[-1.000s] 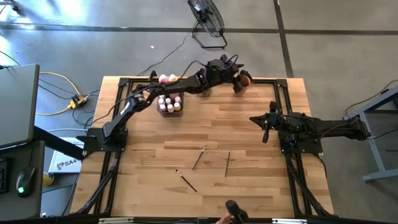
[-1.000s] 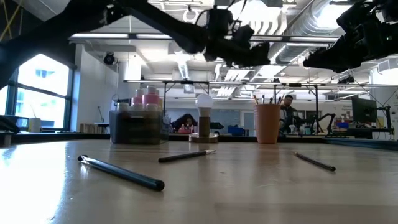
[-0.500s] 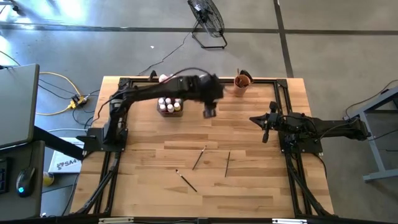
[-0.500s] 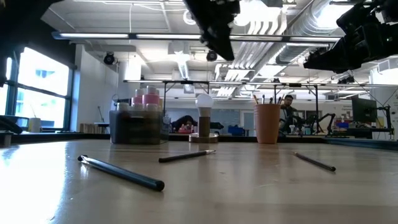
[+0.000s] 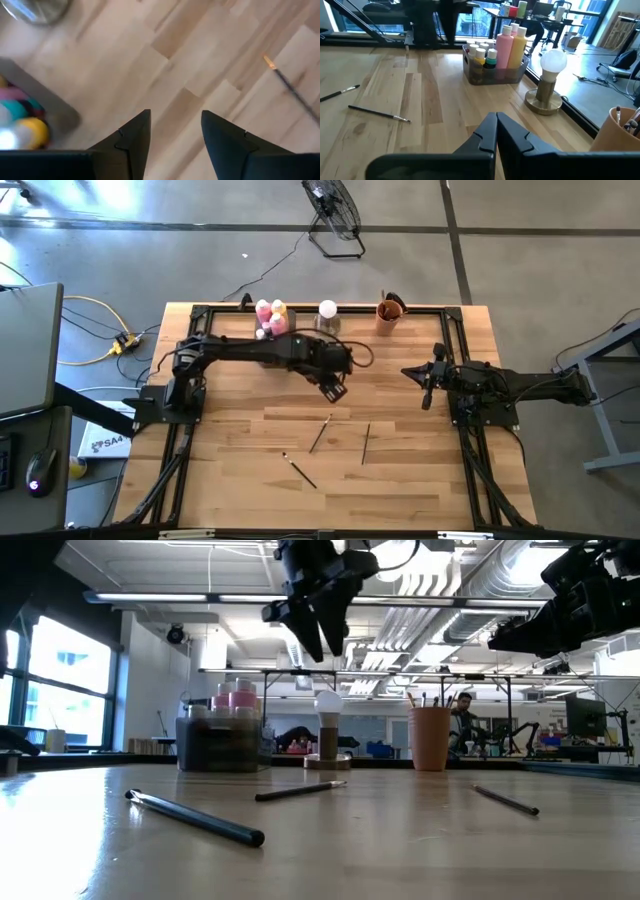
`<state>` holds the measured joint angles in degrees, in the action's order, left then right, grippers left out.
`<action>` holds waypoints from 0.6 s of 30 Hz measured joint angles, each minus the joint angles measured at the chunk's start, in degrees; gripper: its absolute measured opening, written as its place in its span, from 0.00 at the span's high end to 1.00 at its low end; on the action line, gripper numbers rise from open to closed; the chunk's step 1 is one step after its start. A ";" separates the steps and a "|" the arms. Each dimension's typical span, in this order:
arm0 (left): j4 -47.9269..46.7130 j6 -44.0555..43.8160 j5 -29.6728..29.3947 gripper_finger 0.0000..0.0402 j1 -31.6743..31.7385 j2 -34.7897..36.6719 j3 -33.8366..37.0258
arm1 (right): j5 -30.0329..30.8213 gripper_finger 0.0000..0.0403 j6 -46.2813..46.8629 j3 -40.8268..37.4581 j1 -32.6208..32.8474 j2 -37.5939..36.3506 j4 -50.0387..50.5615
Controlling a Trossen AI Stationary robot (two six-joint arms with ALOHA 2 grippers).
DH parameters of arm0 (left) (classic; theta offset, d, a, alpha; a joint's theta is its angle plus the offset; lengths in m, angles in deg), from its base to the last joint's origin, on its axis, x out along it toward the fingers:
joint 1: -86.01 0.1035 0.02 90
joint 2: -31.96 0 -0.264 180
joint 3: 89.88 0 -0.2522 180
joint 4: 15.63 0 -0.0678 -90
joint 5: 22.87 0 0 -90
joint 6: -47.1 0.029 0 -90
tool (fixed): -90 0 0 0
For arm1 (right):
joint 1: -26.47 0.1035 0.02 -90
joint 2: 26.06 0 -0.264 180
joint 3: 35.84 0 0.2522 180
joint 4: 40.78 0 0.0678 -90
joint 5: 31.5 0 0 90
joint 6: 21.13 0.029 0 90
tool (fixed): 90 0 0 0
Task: Pick & Place Paint Supplies
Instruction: Put the silver paintbrush into the orange cup
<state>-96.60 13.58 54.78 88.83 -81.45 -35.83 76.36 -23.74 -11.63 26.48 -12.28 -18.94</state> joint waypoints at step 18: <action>13.77 -23.76 2.98 0.58 -4.94 0.09 13.94 | 0.18 0.99 -0.22 0.00 -0.02 0.00 0.81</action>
<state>-82.84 -10.18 57.76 83.89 -81.36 -21.90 76.54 -23.96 -11.63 26.46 -12.28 -18.14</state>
